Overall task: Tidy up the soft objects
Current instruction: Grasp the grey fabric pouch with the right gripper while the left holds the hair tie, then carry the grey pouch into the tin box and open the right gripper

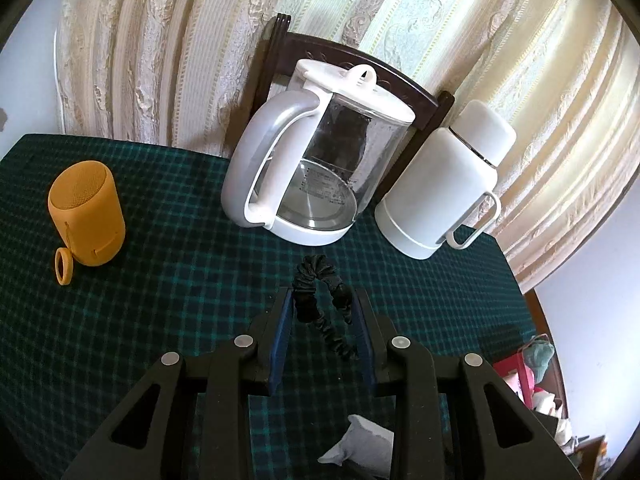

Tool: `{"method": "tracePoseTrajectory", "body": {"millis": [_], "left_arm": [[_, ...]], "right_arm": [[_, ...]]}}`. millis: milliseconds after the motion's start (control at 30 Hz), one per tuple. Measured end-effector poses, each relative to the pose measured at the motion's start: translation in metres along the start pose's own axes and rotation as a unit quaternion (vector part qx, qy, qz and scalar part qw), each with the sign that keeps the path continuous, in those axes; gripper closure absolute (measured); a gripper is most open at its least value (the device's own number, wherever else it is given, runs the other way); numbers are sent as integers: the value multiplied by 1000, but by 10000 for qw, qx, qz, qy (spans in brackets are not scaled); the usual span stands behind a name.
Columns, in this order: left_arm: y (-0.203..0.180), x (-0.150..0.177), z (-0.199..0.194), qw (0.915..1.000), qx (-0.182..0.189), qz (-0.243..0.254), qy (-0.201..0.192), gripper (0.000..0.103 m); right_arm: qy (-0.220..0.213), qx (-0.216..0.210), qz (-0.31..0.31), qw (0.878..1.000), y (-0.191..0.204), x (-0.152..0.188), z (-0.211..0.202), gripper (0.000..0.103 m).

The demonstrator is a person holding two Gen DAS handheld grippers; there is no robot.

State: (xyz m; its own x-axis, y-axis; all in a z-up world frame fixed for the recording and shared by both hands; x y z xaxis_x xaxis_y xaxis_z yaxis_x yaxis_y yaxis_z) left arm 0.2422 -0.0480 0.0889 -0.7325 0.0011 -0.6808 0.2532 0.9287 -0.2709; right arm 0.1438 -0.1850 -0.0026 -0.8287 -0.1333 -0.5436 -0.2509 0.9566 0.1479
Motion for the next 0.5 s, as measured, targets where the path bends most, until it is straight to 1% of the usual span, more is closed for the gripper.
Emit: {"method": "tracePoseTrajectory", "body": {"millis": [100, 367, 500], "left_arm": [[-2, 0, 0, 10000, 19, 9, -5, 72], [-4, 0, -4, 9999, 102, 4, -41, 72], [-9, 1, -5, 9998, 189, 32, -56, 72]], "right_arm": [[-83, -45, 126, 9999, 0, 0, -8, 63], [-431, -59, 789, 9959, -21, -4, -38, 65], [-632, 57, 1060, 9923, -36, -4, -53, 65]]}}
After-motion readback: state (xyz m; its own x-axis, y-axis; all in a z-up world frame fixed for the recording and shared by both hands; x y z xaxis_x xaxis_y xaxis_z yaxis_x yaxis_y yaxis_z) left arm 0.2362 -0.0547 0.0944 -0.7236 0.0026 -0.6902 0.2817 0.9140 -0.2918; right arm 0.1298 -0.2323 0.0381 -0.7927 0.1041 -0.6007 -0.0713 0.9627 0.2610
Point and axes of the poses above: each gripper's, at about its wrist camera, not at the fingertips, and z roughly the way its jaws point, y to its left, x to its underside, the point moved 2 cm from there along z, roughly the way its jaws point, and after that the axes turned 12 degrees about z, right-handed, at the moved point
